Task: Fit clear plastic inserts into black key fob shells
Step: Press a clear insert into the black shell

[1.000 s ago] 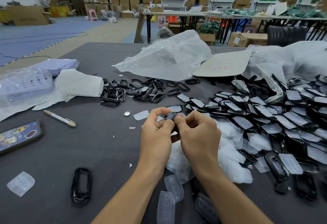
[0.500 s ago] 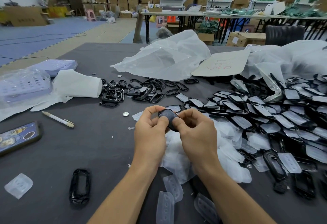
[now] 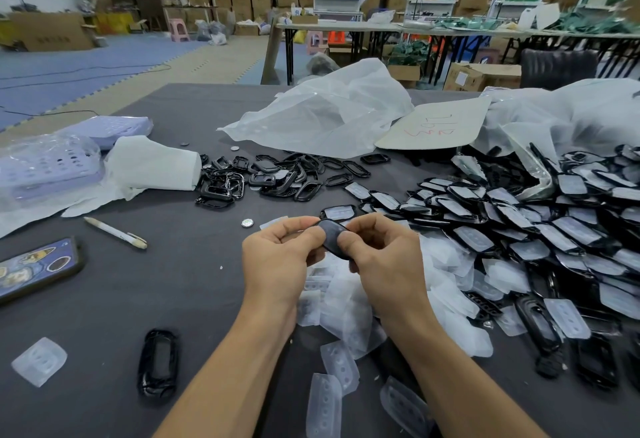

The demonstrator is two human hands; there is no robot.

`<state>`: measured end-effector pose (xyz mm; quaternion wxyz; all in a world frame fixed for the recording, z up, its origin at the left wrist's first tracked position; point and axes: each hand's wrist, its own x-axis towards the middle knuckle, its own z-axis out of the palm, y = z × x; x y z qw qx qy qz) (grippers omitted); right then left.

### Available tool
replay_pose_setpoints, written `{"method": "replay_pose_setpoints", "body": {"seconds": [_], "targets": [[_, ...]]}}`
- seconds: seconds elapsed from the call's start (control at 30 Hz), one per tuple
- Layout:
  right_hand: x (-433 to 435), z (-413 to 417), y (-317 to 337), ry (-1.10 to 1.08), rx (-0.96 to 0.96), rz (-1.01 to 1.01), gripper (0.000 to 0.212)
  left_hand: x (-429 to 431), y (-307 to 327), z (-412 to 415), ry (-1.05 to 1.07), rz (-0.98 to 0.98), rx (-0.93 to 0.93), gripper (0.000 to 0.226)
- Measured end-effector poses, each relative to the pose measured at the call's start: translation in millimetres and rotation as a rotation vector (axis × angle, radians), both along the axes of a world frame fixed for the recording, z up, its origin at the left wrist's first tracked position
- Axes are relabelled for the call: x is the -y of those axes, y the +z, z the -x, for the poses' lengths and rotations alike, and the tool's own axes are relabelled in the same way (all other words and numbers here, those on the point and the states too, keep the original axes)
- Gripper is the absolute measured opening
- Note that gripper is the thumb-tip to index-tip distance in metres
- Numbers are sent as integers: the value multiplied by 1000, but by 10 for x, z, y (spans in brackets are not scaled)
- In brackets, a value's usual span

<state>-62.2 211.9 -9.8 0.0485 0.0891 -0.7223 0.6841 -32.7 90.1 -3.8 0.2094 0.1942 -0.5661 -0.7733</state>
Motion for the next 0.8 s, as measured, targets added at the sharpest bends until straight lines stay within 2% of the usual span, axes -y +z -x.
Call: {"method": "replay_pose_setpoints", "body": {"seconds": [0.17, 0.33, 0.47, 0.67, 0.8], "targets": [[-1, 14, 2, 19, 12, 45, 23, -12, -7, 1, 11, 23, 3, 18], [-25, 13, 36, 28, -36, 43, 23, 42, -8, -10, -37, 248, -28, 10], [-31, 7, 42, 85, -19, 77, 25, 77, -27, -9, -61, 384, -28, 22], [-19, 12, 42, 142, 3, 140, 40, 61, -33, 18, 48, 376, -41, 45], [-17, -1, 32, 100, 31, 205, 33, 27, -31, 28, 98, 338, -36, 44]]}}
